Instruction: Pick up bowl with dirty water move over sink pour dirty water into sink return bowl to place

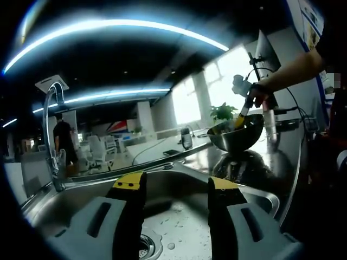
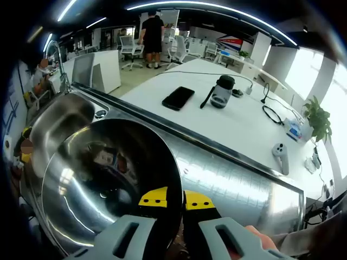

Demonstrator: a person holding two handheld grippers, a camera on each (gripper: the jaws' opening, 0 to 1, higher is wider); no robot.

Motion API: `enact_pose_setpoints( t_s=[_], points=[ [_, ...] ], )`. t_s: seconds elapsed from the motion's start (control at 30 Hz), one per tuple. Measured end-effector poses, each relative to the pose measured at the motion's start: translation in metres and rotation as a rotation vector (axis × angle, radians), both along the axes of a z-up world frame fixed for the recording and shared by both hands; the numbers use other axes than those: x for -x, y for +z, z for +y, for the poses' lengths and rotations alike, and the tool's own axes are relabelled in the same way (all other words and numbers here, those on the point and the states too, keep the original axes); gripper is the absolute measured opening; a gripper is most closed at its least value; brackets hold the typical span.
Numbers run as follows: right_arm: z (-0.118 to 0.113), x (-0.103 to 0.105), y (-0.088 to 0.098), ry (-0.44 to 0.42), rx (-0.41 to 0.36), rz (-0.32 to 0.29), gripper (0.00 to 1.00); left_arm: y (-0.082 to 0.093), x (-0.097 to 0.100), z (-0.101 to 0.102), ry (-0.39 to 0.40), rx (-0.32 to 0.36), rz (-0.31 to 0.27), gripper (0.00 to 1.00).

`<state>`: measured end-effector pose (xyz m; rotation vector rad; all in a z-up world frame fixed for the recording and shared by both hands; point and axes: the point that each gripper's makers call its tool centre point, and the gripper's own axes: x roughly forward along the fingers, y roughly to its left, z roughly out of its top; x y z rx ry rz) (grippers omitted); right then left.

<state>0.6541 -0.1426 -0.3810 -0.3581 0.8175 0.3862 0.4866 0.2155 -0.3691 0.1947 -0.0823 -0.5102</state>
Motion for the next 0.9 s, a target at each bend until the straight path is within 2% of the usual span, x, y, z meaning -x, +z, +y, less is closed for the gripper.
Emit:
enact_pose_setpoints(
  t_s=[0.73, 0.9],
  points=[
    [-0.0060, -0.0004, -0.0078, 0.018, -0.013, -0.026, 0.06, 0.0029, 0.0000, 0.0003, -0.002, 0.028, 0.000, 0.44],
    [-0.0053, 0.0015, -0.0071, 0.048, 0.014, -0.041, 0.06, 0.0028, -0.0004, 0.0006, -0.001, 0.028, 0.000, 0.44]
  ],
)
